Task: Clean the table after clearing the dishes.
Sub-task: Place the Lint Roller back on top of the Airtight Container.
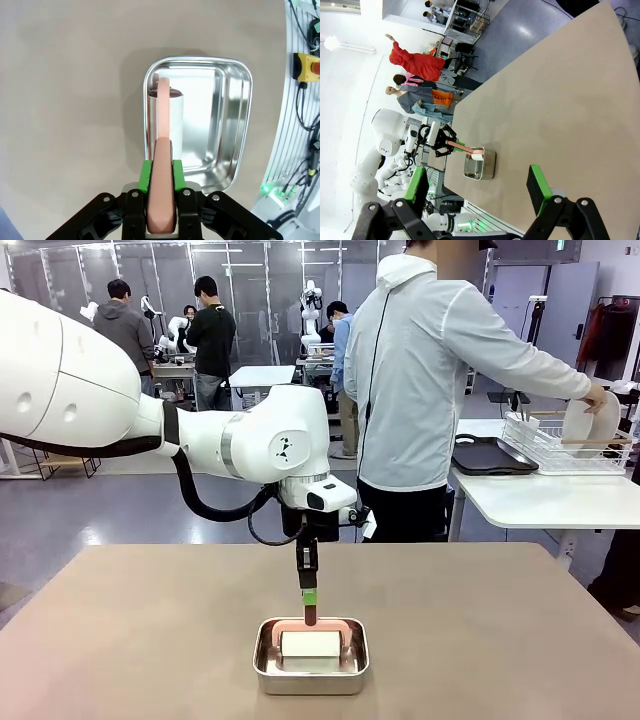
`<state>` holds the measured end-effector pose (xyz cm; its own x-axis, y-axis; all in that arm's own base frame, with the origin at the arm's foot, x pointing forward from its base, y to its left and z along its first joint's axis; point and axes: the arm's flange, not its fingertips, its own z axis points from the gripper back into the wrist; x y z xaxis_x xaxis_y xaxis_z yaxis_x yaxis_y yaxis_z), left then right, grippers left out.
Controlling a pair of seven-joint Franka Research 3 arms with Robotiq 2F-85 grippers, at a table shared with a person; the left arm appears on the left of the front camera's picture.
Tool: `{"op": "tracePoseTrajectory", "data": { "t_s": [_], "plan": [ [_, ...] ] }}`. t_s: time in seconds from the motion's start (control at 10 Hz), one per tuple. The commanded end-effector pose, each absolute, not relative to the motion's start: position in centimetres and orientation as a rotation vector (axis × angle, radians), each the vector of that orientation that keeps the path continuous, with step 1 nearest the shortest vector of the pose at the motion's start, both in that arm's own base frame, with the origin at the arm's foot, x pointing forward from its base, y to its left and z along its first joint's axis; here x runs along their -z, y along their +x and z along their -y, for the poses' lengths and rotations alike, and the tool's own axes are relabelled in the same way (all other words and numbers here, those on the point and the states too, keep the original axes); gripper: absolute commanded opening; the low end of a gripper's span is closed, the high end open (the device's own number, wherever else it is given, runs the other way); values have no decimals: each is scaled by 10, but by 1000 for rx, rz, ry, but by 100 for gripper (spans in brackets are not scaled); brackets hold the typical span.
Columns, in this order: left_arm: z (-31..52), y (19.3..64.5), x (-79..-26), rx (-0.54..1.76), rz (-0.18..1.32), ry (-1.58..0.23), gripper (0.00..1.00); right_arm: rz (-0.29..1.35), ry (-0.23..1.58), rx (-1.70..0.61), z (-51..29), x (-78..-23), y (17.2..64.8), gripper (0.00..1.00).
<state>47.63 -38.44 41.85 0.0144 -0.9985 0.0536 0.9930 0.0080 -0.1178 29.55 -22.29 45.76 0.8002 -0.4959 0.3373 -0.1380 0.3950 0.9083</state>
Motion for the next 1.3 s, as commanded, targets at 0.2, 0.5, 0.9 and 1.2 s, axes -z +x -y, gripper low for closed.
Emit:
{"op": "tracePoseTrajectory", "data": {
  "t_s": [0.2,0.5,0.9,1.2],
  "plan": [
    [376,482,-429,1574,-24,-119,34,647,1164,233,222,-459,295,100],
    [376,481,-435,1568,1,-108,83,647,1164,233,222,-459,295,100],
    [377,481,-438,1572,5,-103,99,647,1164,233,222,-459,295,100],
    [376,480,-439,1562,5,-90,100,647,1164,233,222,-459,295,100]
  ]
}}
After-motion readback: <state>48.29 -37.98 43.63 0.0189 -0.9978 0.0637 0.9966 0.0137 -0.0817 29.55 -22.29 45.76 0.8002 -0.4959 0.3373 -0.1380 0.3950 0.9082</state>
